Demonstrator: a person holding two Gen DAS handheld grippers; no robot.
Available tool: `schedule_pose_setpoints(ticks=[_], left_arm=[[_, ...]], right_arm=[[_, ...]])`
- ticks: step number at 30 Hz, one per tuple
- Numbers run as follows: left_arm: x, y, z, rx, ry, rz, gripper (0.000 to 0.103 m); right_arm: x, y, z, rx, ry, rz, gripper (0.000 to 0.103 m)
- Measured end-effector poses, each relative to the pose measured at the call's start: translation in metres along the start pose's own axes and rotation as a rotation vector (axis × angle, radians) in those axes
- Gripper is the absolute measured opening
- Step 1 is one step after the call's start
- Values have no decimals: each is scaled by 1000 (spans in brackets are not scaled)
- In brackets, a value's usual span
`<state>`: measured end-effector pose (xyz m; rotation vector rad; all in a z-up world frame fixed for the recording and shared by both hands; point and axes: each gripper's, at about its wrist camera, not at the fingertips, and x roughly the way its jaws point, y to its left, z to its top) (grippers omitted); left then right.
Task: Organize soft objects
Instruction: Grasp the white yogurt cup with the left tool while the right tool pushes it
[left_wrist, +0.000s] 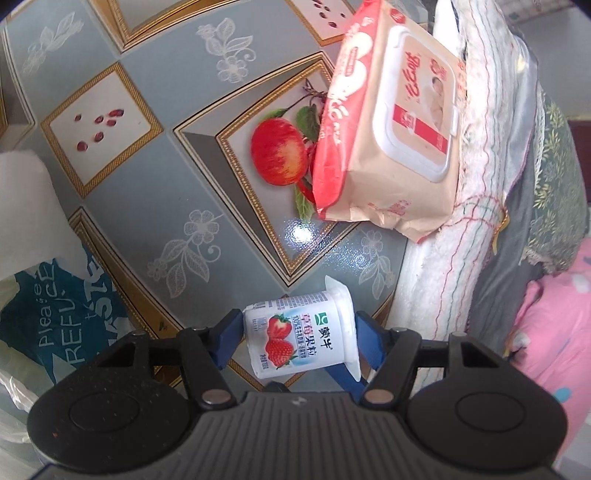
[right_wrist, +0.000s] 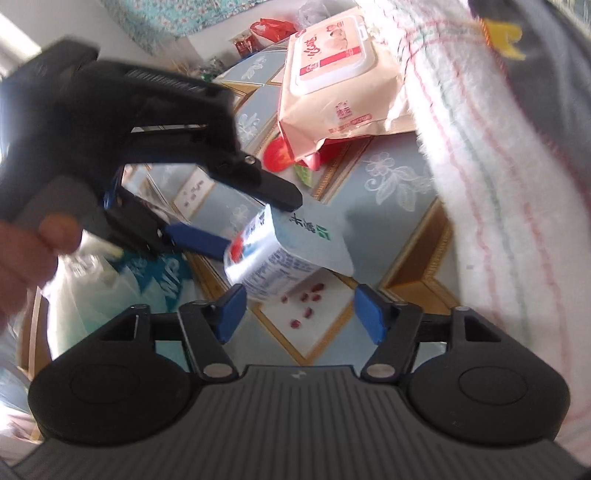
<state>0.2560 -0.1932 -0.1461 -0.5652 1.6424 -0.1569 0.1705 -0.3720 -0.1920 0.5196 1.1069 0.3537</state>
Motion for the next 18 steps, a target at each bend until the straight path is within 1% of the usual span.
schedule_pose_setpoints(ticks=[2,4,8,10,11,15,18], left_arm=[[-1,4,2,-12,7,-18,66],[-2,8,4,-21,15,-32,66],[-4,14,6,-46,24,-54,67],[-4,17,6,-57,29,-65,67],[-5,18,6,-57,32,-67,67],[-6,15,3,-31,34,-66,66],[-3,8,0,-3,35,-64,64]], right_arm=[[5,-4,2,41,-12,45,69],[10,-5,5,52,-25,72,69],[19,0,12,53,-42,86,68],[22,3,13,43,-48,73,62],[22,4,12,41,-54,66,61],[21,9,10,21,-69,46,60],[17,18,8,-55,-81,-3,60]])
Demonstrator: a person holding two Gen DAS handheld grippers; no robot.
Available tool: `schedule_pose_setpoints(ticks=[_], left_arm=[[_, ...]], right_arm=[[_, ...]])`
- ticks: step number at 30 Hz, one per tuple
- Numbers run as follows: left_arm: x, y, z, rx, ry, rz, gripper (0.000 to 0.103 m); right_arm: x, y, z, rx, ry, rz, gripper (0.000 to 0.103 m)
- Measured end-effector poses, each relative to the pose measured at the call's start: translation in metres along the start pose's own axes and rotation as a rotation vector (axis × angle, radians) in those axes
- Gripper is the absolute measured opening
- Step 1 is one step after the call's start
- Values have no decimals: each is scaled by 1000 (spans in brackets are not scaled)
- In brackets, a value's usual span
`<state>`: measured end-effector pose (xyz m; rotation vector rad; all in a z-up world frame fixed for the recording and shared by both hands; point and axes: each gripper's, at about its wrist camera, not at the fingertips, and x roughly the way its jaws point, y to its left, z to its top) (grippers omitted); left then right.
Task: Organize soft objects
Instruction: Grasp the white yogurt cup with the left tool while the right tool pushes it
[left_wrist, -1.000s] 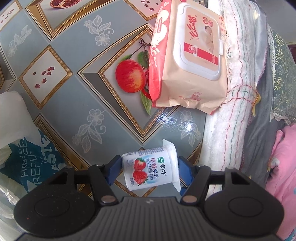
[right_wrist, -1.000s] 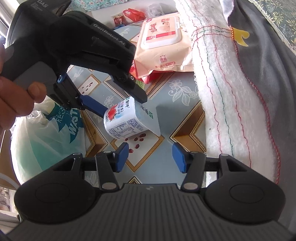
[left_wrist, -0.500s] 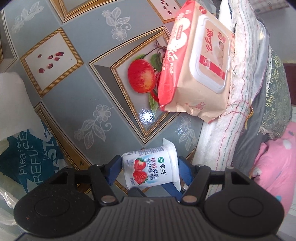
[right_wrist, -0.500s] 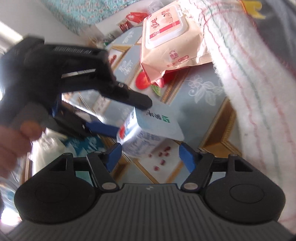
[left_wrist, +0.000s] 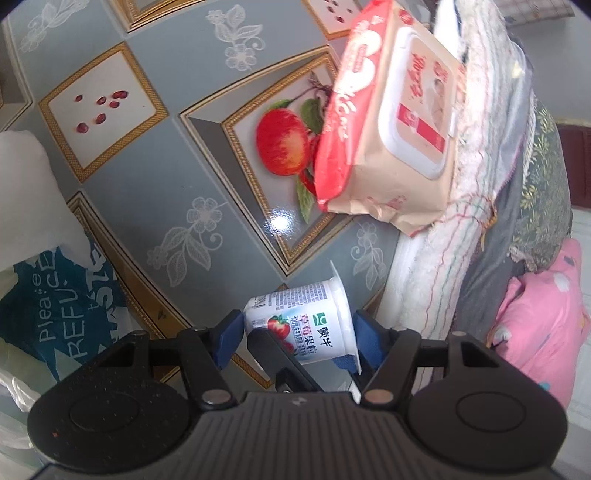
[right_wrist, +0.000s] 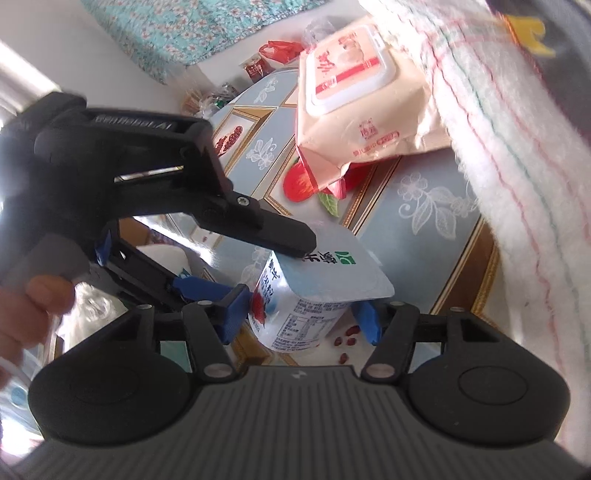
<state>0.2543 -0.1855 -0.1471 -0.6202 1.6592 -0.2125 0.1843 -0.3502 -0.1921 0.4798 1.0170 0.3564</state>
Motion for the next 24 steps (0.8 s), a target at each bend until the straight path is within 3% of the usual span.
schedule_pose_setpoints(ticks=[4,8,11,13,19,24], left_arm=[[-3,-9,-4,39,13,-10,72],[-8,-18,-11,104,-14,1,73],[-10,-24,-18,162,-27,19,73],[-10,-26,-22,196,-16,33,73],[-9,-29,-38,282,-7,77,73],[-8,-35,-50,364,-5,96,74]], right_arm=[[-9,15,-6,-169,-7,-84,59],[-12,39,-21,-418,7,-168,58],[-16,48,-34,-527,22,-193,54],[-18,49,-38,-534,50,-183,50],[-34,46,-49,-484,78,-172,51],[-46,41,-42,-385,73,-148,57]])
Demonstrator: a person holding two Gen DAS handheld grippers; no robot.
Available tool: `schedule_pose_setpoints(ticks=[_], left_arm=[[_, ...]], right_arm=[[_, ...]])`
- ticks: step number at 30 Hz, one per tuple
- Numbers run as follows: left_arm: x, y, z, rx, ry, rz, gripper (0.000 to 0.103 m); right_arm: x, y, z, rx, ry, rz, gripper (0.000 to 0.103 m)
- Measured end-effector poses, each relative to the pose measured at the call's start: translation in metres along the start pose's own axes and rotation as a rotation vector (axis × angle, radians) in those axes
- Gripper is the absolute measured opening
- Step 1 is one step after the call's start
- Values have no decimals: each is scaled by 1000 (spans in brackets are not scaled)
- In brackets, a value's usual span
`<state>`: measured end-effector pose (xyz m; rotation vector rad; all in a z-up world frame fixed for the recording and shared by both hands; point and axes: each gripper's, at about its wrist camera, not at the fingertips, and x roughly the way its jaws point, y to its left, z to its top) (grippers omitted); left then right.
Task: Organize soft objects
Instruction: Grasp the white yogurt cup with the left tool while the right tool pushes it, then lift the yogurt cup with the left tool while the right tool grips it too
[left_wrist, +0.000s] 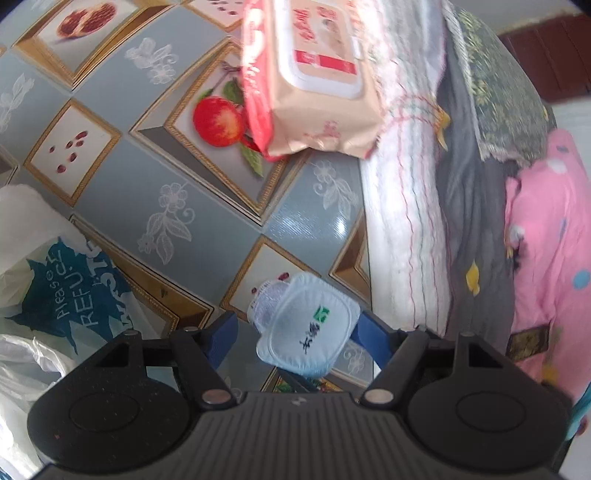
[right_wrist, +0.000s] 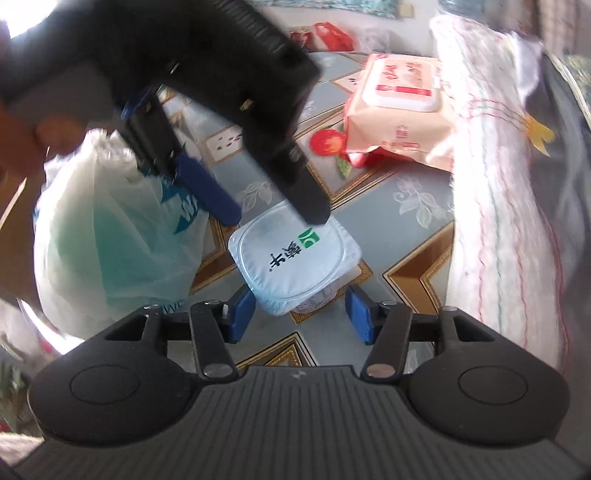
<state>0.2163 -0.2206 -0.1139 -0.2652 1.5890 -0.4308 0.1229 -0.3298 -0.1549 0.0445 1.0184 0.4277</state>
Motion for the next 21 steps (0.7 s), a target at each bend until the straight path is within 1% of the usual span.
schedule_pose_setpoints(ticks=[3,5,8,12,14,16,19,21], left_arm=[[3,-9,-2,56,10,34,77],[5,-14,-2,87,12,55,78],[7,-16,-2,102,12,72,77],[5,-17,-2,124,-3,77,77],[5,-16,0,126,-1,84,74],[5,-14,1,115,5,87,69],[-3,-6,2,80,-22,86,62],[-10,0,2,62,-46,73,61]], right_arm=[[3,3,3,-18,-2,-5,63],[6,5,2,-30,0,-12,66],[0,2,1,-18,1,-17,67],[-5,-9,-2,47,4,-8,67],[-6,-13,-5,77,14,7,67],[-12,-20,-11,140,20,39,67],[-27,-37,-25,314,20,77,65],[-36,-51,-35,442,7,92,64]])
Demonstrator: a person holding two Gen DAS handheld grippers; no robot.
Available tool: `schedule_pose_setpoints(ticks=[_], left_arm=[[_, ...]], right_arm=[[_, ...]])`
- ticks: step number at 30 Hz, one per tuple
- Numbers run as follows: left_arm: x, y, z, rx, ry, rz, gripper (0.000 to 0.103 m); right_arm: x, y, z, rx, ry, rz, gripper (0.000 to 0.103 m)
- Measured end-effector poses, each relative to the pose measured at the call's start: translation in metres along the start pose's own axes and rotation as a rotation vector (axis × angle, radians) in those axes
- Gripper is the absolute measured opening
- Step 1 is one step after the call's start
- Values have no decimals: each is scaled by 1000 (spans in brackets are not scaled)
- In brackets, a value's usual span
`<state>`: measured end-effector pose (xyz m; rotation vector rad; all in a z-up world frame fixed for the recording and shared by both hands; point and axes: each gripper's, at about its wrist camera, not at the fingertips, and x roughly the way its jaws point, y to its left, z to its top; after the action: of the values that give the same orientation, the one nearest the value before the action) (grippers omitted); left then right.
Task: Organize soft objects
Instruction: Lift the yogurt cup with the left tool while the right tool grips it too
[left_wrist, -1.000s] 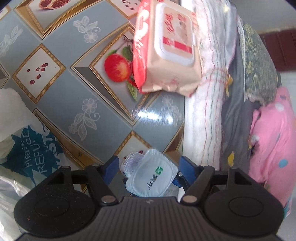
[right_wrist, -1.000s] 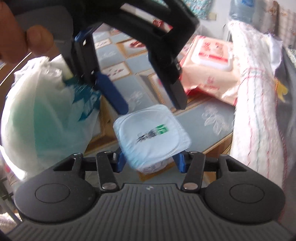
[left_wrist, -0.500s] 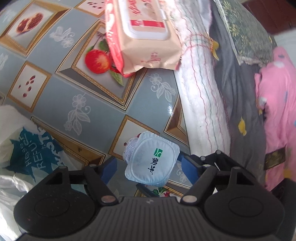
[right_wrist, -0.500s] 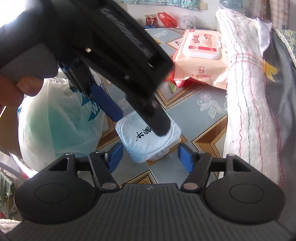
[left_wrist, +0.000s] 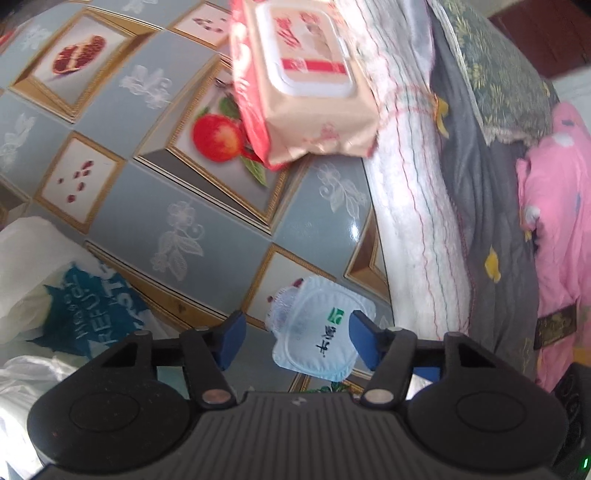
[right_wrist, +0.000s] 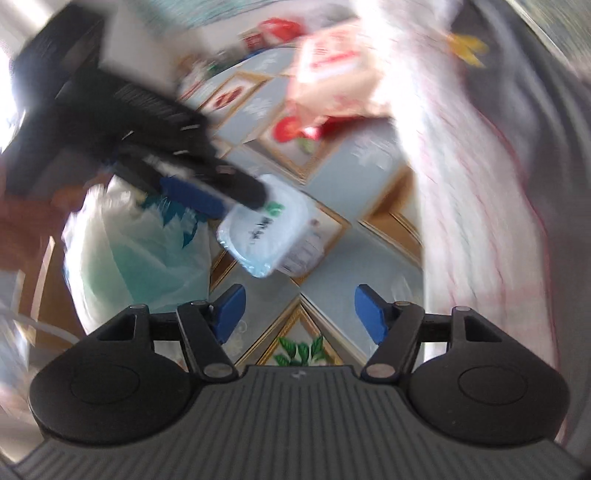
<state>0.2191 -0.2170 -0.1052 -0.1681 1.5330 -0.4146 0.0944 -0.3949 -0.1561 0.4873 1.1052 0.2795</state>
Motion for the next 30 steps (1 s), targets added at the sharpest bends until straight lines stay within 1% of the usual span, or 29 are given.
schedule_pose_setpoints(ticks=[3,4,7,10,12,15,17,19,20,21,22,23,24,26,28,30], left_arm=[[-7,9,0,-31,-32,-24,61],[-9,12,0,-44,-38,-24,59],[-12,19,-1,-76,-50,-17,56],[-12,23,-2,-92,-51,-17,54],[-9,24,-3,-98,-48,-27,52],[-2,25,-4,-111,-35,-50,49],[3,24,-4,-116,-26,-65,46],[8,22,-4,-107,-18,-64,43],[10,21,-4,-105,-16,-64,44],[11,21,-4,-108,-15,-75,44],[12,21,-4,-111,-13,-80,44],[13,20,-4,-112,-12,-83,44],[13,20,-4,-112,-12,-86,44],[14,18,-3,-111,-8,-90,43],[15,17,-3,-109,-3,-103,38],[14,15,-4,-103,-4,-96,38]], right_arm=[[-2,-28,2,205,-35,64,61],[-2,-35,2,258,-50,82,60],[0,-52,7,400,-94,129,55],[2,-61,7,519,-125,185,53],[10,-65,11,583,-116,214,53],[25,-70,8,676,-97,254,50],[34,-70,6,713,-87,275,48],[43,-68,4,735,-72,292,43],[47,-67,4,744,-62,299,42],[53,-65,5,752,-53,306,37],[55,-64,4,764,-52,317,36],[57,-64,3,779,-53,328,35],[60,-64,3,793,-54,340,32],[60,-64,3,805,-54,345,30],[62,-63,3,818,-50,353,26],[61,-66,3,835,-45,361,24]])
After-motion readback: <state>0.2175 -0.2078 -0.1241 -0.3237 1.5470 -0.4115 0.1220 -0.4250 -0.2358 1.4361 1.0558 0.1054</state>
